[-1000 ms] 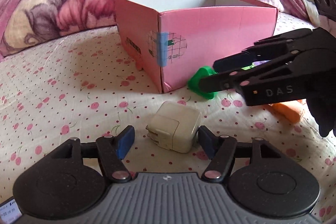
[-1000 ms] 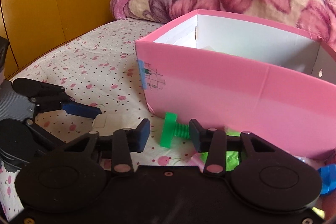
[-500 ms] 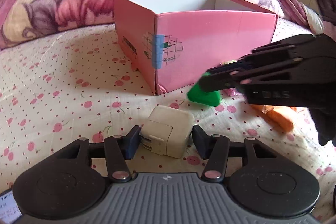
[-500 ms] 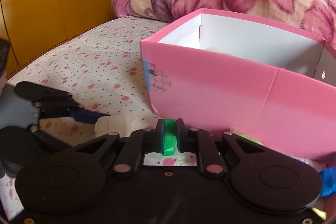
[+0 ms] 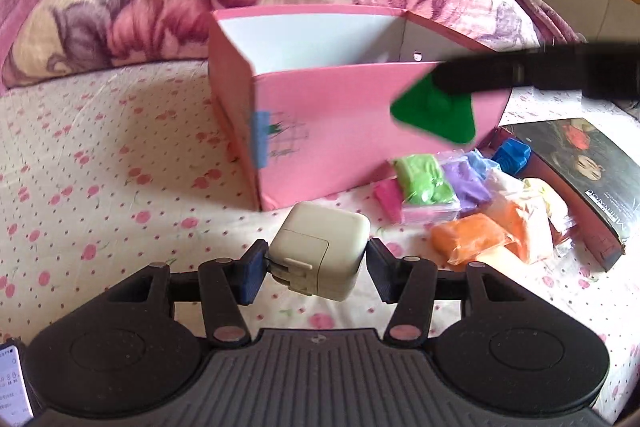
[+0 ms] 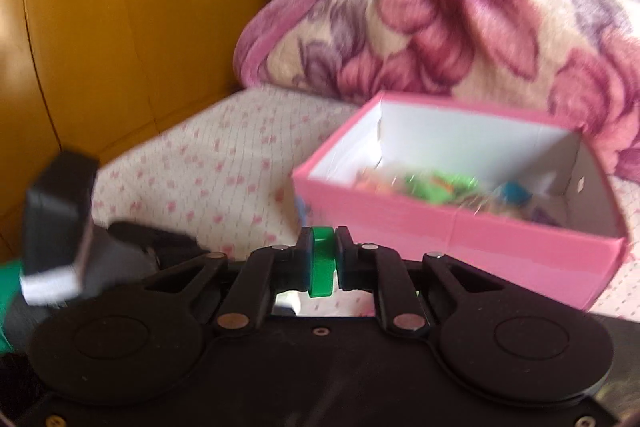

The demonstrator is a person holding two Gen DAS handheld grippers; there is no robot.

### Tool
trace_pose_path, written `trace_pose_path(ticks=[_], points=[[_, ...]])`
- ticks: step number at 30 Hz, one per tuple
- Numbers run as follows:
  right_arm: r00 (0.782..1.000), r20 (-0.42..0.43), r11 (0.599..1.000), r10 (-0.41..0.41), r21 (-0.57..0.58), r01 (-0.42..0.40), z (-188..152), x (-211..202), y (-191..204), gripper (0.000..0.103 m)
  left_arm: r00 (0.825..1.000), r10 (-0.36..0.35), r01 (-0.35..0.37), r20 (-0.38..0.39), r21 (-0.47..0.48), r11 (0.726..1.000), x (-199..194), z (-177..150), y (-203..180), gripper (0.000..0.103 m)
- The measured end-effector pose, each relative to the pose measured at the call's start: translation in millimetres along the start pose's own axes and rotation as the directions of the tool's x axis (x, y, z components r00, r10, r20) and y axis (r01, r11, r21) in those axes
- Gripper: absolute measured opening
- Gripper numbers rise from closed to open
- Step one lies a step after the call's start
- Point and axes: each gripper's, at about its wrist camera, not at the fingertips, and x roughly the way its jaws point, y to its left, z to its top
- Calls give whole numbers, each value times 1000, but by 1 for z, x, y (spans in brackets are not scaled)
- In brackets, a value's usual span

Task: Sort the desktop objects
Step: 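Drop the green bolt into the box with right tool while left grasps white cube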

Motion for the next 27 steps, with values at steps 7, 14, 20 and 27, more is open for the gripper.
trace_pose_path(ticks=[7, 14, 20, 27], points=[[996, 70, 996, -58, 68, 53, 21, -12, -18, 10, 1000, -18, 18, -19, 5, 1000, 7, 2, -12, 52], [988, 109, 988, -109, 117, 96, 35, -11, -37, 11, 1000, -21, 20, -22, -14, 1000, 10, 3, -14, 52], [983, 83, 981, -163, 123, 152, 61, 9, -65, 11, 999, -35, 35, -25, -25, 999, 11, 4, -12, 52], [971, -13, 965, -240, 107, 240, 65, 36, -85, 11, 999, -46, 45, -21, -39, 998, 11, 5, -9, 52]])
